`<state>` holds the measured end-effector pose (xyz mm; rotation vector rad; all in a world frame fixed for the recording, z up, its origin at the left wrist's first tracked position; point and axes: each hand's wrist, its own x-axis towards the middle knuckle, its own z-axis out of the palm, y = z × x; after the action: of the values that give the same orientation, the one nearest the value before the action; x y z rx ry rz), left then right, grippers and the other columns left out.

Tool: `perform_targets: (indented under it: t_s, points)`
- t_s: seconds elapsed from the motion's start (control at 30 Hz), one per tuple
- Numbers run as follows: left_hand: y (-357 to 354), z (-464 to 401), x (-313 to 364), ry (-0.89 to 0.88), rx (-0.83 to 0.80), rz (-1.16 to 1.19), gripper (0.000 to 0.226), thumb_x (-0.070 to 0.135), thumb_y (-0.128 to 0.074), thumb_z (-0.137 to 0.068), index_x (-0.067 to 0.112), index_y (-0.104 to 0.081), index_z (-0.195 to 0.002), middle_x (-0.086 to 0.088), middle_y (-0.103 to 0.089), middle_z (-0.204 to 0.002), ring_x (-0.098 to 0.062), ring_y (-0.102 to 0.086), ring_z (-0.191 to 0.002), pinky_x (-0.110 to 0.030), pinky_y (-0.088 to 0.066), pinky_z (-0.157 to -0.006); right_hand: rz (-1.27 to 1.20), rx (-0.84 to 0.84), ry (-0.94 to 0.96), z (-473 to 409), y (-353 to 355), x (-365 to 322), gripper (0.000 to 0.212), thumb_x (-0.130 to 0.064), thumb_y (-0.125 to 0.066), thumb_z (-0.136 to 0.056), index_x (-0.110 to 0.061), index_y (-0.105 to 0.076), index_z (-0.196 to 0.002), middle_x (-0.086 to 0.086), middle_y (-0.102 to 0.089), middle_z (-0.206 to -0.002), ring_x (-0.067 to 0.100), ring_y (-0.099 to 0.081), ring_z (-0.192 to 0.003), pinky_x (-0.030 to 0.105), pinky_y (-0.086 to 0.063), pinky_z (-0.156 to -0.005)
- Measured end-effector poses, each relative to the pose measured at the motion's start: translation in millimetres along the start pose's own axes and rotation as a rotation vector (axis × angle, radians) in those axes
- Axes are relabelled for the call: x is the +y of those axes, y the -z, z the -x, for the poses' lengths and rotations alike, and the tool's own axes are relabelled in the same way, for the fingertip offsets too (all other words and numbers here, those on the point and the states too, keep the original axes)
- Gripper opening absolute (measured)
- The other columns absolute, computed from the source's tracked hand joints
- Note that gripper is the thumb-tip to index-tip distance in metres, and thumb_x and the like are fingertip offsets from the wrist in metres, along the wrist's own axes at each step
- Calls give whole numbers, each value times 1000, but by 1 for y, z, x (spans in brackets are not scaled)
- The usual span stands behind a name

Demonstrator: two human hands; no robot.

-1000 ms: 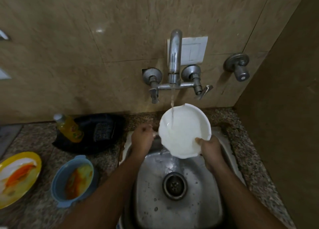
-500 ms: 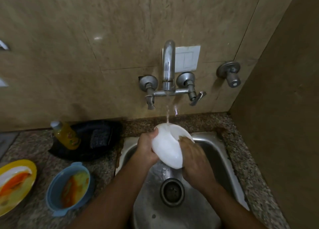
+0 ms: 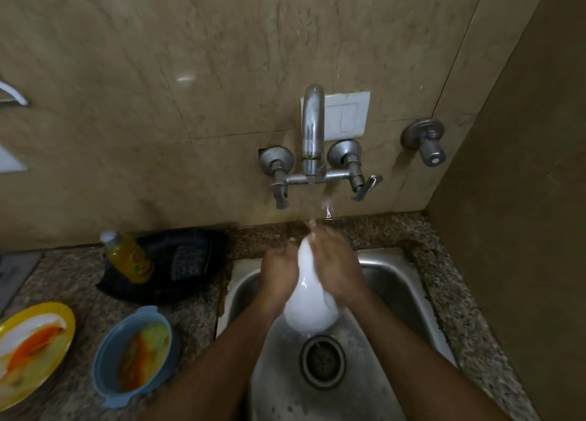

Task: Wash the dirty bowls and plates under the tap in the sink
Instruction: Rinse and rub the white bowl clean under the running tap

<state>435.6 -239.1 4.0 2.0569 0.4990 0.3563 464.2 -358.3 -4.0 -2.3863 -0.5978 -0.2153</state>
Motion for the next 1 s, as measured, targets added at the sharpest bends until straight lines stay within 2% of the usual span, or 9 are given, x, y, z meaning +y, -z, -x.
perform_targets:
  t_s: [0.1,0.17,0.3,0.4,0.5,0.57,0.67,0.83,1.0]
  points:
    - [14,4,3,262,-78,82,37,26,-49,-101,0,-70,-85,-4,-67,-77,-19,-61,-75,-24,-41,-65,50,49,23,-7,-3,-14,36,-21,-32,-104,-10,-65,-115,9,-64,-113,24,-56,-107,33,-40,-97]
    - [20,1,1,260,-93,128,42,30,-51,-100,-1,-73,-83,-9,-70,-77,-21,-63,-75,-26,-41,-64,14,4,57,-7,-11,-14,36,-27,-29,-101,-17,-63,-106,0,-62,-104,17,-53,-97,33,-41,-89]
    - [26,3,4,287,-141,154,42,34,-52,-98,4,-67,-74,-5,-64,-67,-21,-61,-68,-27,-39,-59,-341,-134,-415,-29,-3,0,29,-20,-43,-102,-6,-68,-99,5,-61,-87,16,-53,-78,24,-39,-61]
    - [30,-2,-4,346,-149,201,34,35,-56,-97,10,-67,-76,-4,-66,-76,-20,-61,-72,-28,-41,-69,-612,-73,-697,-30,-4,4,36,-34,-49,-100,-6,-71,-94,16,-68,-90,25,-62,-81,32,-46,-71]
    - [33,1,-7,365,-180,196,34,35,-54,-99,10,-67,-81,-2,-65,-75,-22,-62,-76,-27,-46,-68,-410,-154,-682,-18,-14,16,32,-25,-44,-103,-5,-68,-111,18,-67,-111,33,-61,-106,39,-45,-93]
    - [31,3,-9,199,-121,-48,44,38,-46,-102,13,-64,-69,2,-61,-65,-20,-60,-70,-25,-39,-59,-345,-115,-723,-18,-10,19,32,-26,-43,-102,-7,-68,-96,16,-67,-102,34,-62,-102,39,-45,-88]
    - [15,5,4,-48,-150,-352,57,48,-30,-104,16,-68,-76,3,-67,-74,-15,-61,-72,-28,-43,-66,-183,-147,-577,-22,4,3,45,-40,-44,-100,-12,-67,-74,8,-65,-77,28,-62,-76,33,-43,-68]
    - [8,-10,22,164,-41,-355,58,45,-30,-103,10,-67,-74,-7,-68,-81,-23,-61,-76,-30,-42,-67,-92,12,-220,-2,0,-23,48,-37,-27,-103,-18,-68,-85,1,-67,-82,18,-60,-76,34,-48,-73]
    - [6,-4,8,284,4,-240,49,39,-37,-103,9,-63,-74,-14,-70,-89,-25,-59,-76,-29,-39,-69,-412,129,-631,-1,-2,-12,44,-41,-34,-104,-18,-66,-84,7,-69,-95,23,-61,-85,39,-48,-84]
